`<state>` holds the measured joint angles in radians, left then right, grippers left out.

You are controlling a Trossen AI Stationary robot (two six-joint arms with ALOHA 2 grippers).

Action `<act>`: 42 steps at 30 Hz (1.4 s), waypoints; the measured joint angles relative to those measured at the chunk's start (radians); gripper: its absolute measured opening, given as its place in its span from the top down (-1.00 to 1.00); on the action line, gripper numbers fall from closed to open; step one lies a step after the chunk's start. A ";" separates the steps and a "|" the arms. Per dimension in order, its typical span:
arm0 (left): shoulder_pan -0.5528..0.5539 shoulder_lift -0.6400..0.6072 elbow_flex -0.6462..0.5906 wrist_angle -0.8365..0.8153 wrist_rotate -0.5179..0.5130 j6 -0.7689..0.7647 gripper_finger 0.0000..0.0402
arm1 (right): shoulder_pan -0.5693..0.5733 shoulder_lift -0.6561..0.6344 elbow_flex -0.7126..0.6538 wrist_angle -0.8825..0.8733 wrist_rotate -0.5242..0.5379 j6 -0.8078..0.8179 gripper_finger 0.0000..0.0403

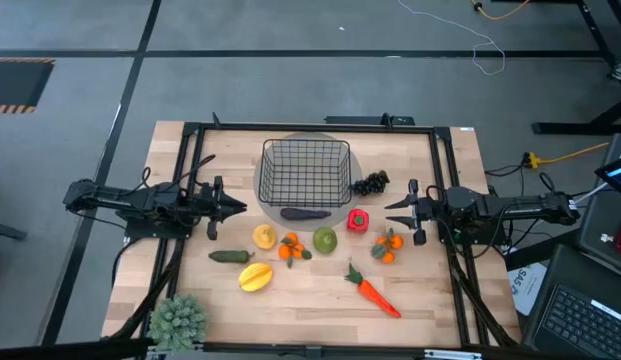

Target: Build produce basket

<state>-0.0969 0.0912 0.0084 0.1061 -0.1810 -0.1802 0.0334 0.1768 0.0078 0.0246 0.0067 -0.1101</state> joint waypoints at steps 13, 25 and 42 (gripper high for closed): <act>0.000 0.000 0.000 0.000 0.000 0.000 0.79 | 0.000 0.000 0.000 0.000 0.000 0.000 0.35; 0.000 0.000 0.000 0.000 0.000 0.000 0.79 | 0.000 0.000 0.000 0.000 0.000 0.000 0.35; 0.001 0.000 0.000 0.007 -0.173 0.197 0.79 | -0.001 0.000 0.001 0.028 0.054 0.035 0.35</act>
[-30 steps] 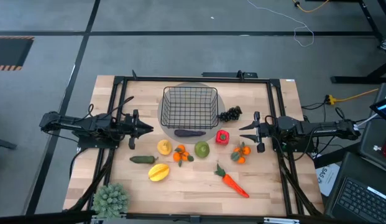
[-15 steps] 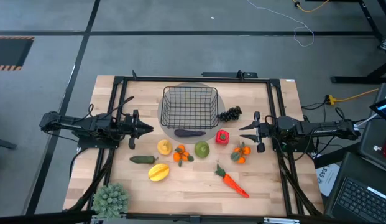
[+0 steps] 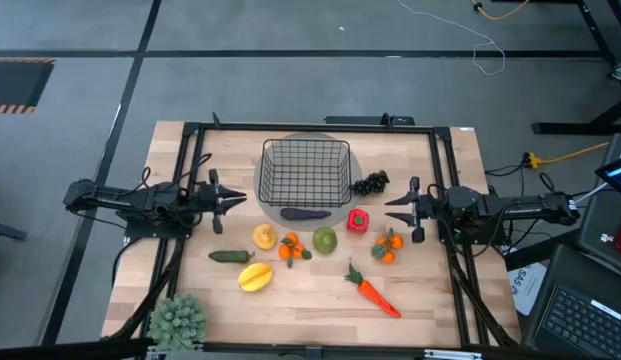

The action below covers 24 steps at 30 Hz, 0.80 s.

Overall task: Build produce basket
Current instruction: Put the right tangerine into the wire organizer

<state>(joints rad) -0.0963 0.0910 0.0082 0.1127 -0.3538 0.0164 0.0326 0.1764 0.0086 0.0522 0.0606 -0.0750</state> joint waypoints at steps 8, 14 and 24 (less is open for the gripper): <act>0.000 0.000 0.000 0.136 -0.003 -0.206 0.79 | 0.000 0.000 0.000 0.325 0.171 0.145 0.35; 0.000 0.000 0.000 0.387 -0.034 -0.276 0.79 | 0.000 0.000 0.010 0.397 0.070 0.122 0.35; 0.000 0.055 0.011 0.406 -0.019 -0.333 0.79 | 0.000 0.175 0.385 -0.042 0.089 0.191 0.35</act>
<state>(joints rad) -0.0967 0.1458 0.0193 0.5189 -0.3729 -0.3162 0.0326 0.3513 0.3935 0.0106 0.1495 0.1163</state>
